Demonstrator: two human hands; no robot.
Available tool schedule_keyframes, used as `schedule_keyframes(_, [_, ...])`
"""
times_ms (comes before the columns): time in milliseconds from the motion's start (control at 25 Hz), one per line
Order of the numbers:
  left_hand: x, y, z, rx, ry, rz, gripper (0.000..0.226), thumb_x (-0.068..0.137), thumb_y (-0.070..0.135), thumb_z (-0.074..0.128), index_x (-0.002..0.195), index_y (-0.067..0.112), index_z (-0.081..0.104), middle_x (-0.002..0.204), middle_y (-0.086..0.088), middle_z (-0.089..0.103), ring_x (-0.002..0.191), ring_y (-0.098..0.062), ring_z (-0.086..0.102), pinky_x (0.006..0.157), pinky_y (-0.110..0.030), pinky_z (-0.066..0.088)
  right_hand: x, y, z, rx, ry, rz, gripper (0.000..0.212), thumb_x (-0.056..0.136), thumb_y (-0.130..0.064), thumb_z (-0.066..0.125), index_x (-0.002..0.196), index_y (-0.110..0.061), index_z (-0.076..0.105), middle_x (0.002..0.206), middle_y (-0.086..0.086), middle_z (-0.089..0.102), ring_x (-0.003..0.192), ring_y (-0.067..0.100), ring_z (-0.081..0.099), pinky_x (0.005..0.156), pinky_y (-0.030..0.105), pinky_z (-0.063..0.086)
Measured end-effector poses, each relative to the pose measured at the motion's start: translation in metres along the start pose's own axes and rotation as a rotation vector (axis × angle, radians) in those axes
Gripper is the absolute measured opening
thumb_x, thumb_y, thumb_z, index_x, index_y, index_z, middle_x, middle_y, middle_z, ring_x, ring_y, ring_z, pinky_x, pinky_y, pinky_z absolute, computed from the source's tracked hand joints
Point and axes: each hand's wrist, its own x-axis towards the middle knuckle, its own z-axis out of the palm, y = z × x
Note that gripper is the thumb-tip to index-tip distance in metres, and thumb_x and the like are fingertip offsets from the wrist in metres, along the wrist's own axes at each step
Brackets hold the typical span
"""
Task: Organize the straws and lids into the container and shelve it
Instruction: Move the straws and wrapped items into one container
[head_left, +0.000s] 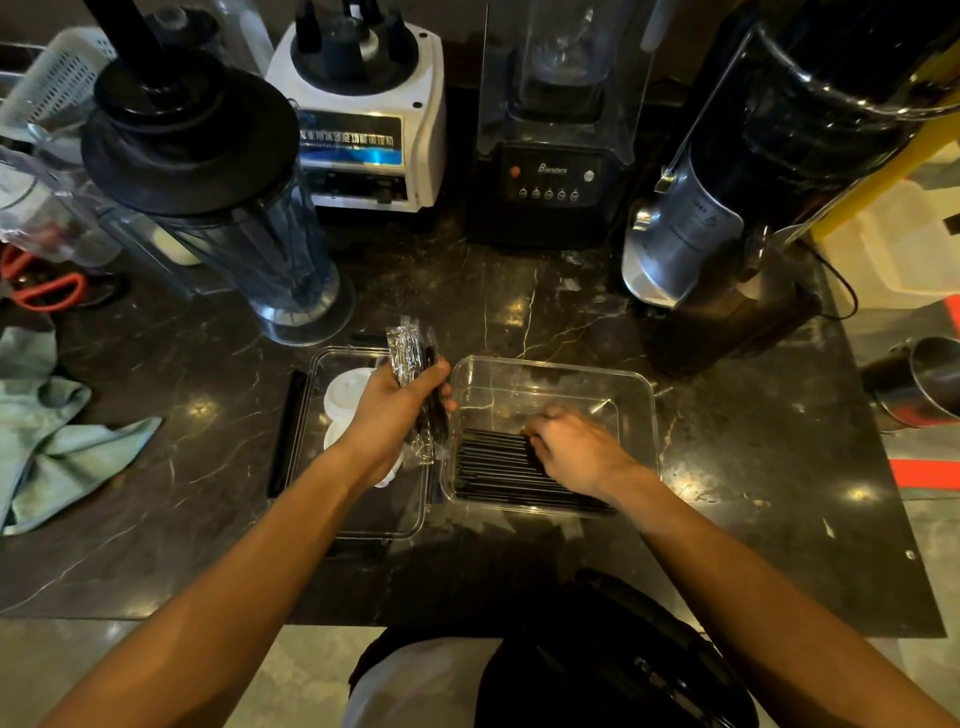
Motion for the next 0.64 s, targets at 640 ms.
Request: schedule_keyframes(640, [-0.005,0.011,0.003,-0.011,0.006,0.007,0.012,0.1,0.019,0.064,0.104,0.008,0.066,0.073,-0.001,0.069,0.066,-0.014,0.069,0.065,-0.026,0.059,0.006,0.002,-0.001,-0.037,-0.028,0.003,0.03,0.107,-0.029,0.052,0.132,-0.018,0.063,0.136,0.006,0.057,0.13,0.025,0.053,0.109,0.044,0.046])
